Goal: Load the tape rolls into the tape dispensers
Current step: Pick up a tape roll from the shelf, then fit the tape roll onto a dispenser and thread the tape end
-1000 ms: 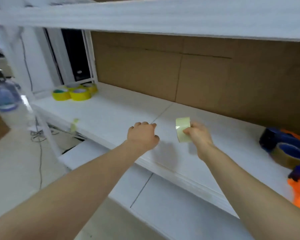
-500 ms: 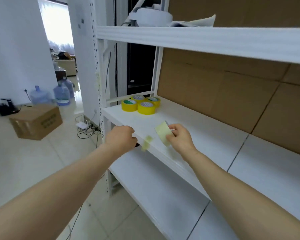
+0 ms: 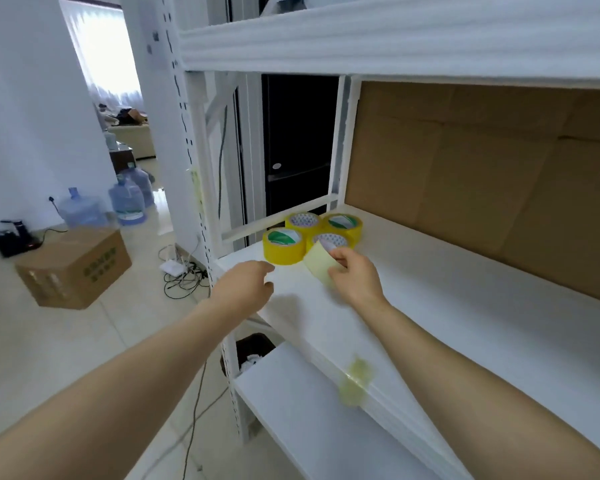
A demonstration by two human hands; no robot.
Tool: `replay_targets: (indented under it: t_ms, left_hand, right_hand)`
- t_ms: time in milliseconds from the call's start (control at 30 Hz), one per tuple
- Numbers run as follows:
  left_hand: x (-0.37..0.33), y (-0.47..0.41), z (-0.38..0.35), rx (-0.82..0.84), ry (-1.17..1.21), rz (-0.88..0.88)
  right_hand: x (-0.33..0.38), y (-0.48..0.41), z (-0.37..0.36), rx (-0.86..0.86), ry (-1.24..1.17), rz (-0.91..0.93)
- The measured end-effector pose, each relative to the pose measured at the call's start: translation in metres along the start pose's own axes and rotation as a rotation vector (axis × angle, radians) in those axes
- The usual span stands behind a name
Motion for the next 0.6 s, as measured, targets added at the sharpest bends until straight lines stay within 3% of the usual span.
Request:
replay_targets:
  t_ms: [300,600]
  left_hand:
    - [-0.013,-0.121,-0.033,0.06,-0.083,-0.241]
    - [0.013,-0.166,-0.04,0.071,-0.302,-0.493]
  right_hand:
    - [-0.004,-0.05,-0.021,-0.13,0.03,-0.059]
    - [0.019,-0.05,-0.067,-0.326,0.17,-0.22]
Point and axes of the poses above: each hand's wrist, its own y-axis away from the middle knuckle, its own z-axis out of the back of the hand, x = y × z, the point moved 4 cm from there along -y, towards the middle knuckle, and after that the axes turned 7 degrees about z, right-handed, at the moved point
